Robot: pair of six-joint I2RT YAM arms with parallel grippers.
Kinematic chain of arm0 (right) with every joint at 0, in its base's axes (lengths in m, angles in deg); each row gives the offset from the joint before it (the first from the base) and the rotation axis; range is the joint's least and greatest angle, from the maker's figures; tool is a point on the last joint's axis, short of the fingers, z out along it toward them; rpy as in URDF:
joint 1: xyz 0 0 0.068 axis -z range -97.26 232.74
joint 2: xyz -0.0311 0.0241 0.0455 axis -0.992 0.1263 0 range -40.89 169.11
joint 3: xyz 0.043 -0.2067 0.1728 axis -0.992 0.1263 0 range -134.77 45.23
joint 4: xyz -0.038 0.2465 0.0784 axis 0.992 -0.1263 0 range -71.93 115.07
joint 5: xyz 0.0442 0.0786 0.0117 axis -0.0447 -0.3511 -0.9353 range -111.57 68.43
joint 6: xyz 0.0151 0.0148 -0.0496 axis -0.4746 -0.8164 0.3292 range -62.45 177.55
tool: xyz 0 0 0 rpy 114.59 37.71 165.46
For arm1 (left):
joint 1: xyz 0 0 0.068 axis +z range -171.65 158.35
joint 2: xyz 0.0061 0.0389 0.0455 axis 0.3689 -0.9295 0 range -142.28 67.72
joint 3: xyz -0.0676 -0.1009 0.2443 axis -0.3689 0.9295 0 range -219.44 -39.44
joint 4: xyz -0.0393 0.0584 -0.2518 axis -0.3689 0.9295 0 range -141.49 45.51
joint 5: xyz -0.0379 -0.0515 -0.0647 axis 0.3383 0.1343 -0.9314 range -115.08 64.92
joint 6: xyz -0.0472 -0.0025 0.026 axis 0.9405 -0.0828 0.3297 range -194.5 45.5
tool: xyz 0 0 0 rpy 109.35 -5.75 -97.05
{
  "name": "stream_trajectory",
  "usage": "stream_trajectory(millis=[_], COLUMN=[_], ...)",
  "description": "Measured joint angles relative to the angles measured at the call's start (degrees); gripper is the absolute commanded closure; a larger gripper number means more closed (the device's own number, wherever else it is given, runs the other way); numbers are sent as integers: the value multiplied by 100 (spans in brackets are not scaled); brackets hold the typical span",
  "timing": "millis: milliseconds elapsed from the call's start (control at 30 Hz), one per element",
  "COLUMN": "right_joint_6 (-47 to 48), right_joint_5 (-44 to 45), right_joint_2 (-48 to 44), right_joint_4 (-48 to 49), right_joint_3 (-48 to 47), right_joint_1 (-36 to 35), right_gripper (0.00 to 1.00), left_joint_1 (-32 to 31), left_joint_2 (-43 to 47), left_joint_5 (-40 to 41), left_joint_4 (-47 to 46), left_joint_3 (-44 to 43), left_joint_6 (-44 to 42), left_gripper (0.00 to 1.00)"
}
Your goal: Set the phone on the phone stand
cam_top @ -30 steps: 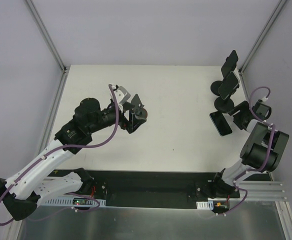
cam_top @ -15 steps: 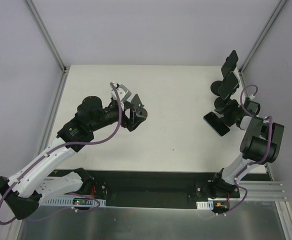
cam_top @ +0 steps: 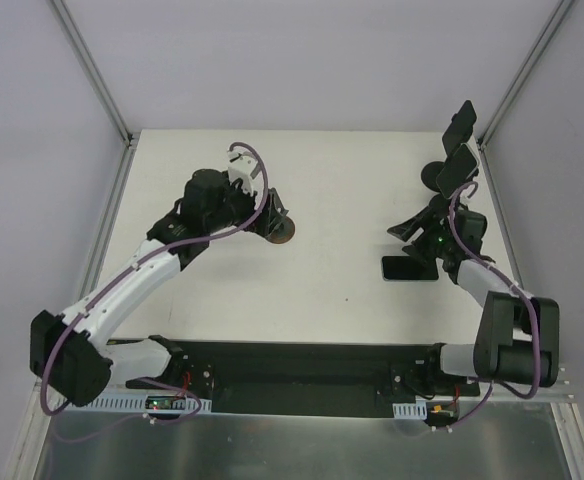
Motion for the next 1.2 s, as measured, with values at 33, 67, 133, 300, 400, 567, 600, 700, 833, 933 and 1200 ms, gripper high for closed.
stream_trajectory(millis=[33,67,133,300,400,567,600,700,833,933,1200], right_joint_6=[101,267,555,1196,1473,1742,1775,1867,2059,2452,3462], right_joint_5=[0,7,15,-74,-98,-83,-74,0,-7,-162,-1130], right_joint_2=[-197,-413,-822,-1648,-1746,-1805,-1803,-1818,-1775,-1567,-1475], right_joint_4=[-136,-323,-601,-1071,-1263,-1482,-1532,-1611,-1749,-1993,-2470], right_joint_3=[-9,-22,-24,-70,-133,-175,-199,-271,-393,-743,-1606], right_joint_1=[4,2,-22,-315,-623,-1224,-1322,-1718,-2072,-2264,-2378], right_gripper=[13,11,10,10,9,8,8,8,11,16,39], left_joint_1=[125,238,494,870,885,885,885,885,879,881,439], left_joint_2=[-232,-455,-903,-1878,-2350,-2944,-3018,-3163,-3174,-3117,-2218], left_joint_5=[-2,-20,-26,61,-7,-234,-249,-337,-540,-935,-2793], left_joint_4=[-11,-39,-52,74,85,50,61,90,109,177,691], left_joint_3=[0,-2,-7,-330,-717,-1272,-1318,-1366,-1397,-1397,-1386], left_joint_6=[85,149,295,439,411,278,238,127,-35,-262,-1073], left_gripper=[27,29,32,55,66,87,90,100,100,100,100])
